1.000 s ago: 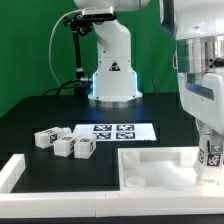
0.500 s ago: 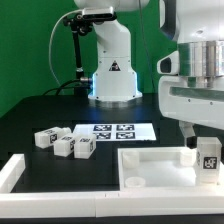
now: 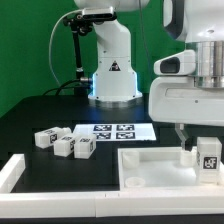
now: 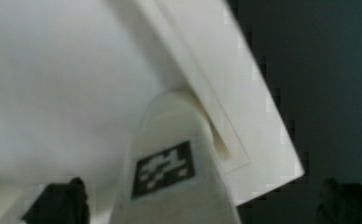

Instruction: Assemble one leg

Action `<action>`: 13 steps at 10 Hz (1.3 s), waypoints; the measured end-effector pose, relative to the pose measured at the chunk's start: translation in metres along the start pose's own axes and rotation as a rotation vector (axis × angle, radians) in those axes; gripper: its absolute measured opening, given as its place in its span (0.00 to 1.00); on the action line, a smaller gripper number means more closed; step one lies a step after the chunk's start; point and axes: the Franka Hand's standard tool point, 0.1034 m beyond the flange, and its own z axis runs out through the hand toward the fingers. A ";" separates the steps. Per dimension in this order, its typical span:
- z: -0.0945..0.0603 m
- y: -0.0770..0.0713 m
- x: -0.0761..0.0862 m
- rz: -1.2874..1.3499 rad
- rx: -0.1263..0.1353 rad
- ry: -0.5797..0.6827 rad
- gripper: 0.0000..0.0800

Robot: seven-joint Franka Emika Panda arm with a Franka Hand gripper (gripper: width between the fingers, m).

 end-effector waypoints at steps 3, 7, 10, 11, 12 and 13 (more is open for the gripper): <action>0.003 -0.001 -0.001 -0.014 0.005 0.005 0.49; 0.002 0.005 0.002 0.328 -0.003 -0.006 0.37; 0.002 0.003 0.002 0.865 -0.005 -0.073 0.36; 0.003 0.001 0.001 1.024 0.006 -0.089 0.36; 0.003 0.000 0.001 1.142 0.017 -0.102 0.36; 0.004 -0.001 0.000 1.165 0.017 -0.102 0.36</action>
Offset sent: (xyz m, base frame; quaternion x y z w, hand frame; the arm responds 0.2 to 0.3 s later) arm 0.0000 0.0000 0.0000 0.0000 0.0000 0.0000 1.0000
